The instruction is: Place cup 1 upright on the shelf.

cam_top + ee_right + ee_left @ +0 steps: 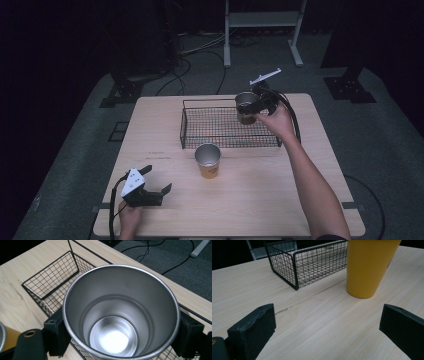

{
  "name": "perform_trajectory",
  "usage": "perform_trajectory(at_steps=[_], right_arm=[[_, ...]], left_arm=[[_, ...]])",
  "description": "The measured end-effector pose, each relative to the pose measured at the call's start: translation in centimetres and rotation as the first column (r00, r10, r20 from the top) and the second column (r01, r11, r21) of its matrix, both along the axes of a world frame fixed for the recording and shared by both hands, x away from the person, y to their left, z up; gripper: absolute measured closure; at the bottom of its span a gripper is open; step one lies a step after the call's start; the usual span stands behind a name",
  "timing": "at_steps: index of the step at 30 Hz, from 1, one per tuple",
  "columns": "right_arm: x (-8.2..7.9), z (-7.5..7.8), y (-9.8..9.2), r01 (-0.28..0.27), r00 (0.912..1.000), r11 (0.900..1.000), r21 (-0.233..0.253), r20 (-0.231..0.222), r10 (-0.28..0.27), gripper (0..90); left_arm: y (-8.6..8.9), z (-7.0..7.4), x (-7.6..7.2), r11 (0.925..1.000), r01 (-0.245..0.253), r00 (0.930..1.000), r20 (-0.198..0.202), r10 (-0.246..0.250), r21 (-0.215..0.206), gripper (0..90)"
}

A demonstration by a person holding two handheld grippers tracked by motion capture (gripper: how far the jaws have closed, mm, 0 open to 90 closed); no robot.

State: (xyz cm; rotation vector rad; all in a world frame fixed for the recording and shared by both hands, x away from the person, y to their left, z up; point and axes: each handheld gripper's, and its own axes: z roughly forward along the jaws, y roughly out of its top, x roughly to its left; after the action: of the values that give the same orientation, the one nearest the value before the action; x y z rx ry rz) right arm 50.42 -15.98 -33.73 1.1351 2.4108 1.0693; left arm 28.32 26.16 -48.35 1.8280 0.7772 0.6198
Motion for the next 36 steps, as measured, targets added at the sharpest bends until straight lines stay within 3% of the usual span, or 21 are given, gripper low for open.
perform_trajectory(at_steps=[11, 15, 22, 29, 36], right_arm=[[1.3, -1.5, 0.3, 0.038, 0.9992, 0.999, 0.013, -0.017, -0.037, 17.4], [1.6, -2.1, 0.5, 0.048, 0.9986, 0.999, -0.016, -0.023, -0.049, 17.4], [2.0, -3.3, 0.6, 0.066, 0.9973, 0.997, -0.026, -0.03, -0.067, 17.4], [2.3, -4.9, 0.3, 0.091, 0.9935, 0.995, -0.029, -0.067, -0.093, 17.4], [2.6, -5.6, 0.2, 0.095, 0.9922, 0.995, -0.036, -0.078, -0.098, 17.3]], left_arm=[[0.0, 0.0, 0.0, 1.0, -0.001, 1.0, 0.001, 0.001, -0.004, 0.0], [0.0, 0.0, 0.0, 1.0, -0.001, 1.0, 0.001, 0.001, -0.001, 0.0], [0.0, 0.0, 0.0, 1.0, -0.002, 1.0, 0.004, 0.002, -0.004, 0.0], [0.0, 0.0, 0.0, 1.0, -0.001, 1.0, 0.005, 0.001, -0.004, 0.0], [0.0, 0.0, 0.0, 1.0, 0.002, 1.0, 0.005, -0.002, -0.004, 0.0]])
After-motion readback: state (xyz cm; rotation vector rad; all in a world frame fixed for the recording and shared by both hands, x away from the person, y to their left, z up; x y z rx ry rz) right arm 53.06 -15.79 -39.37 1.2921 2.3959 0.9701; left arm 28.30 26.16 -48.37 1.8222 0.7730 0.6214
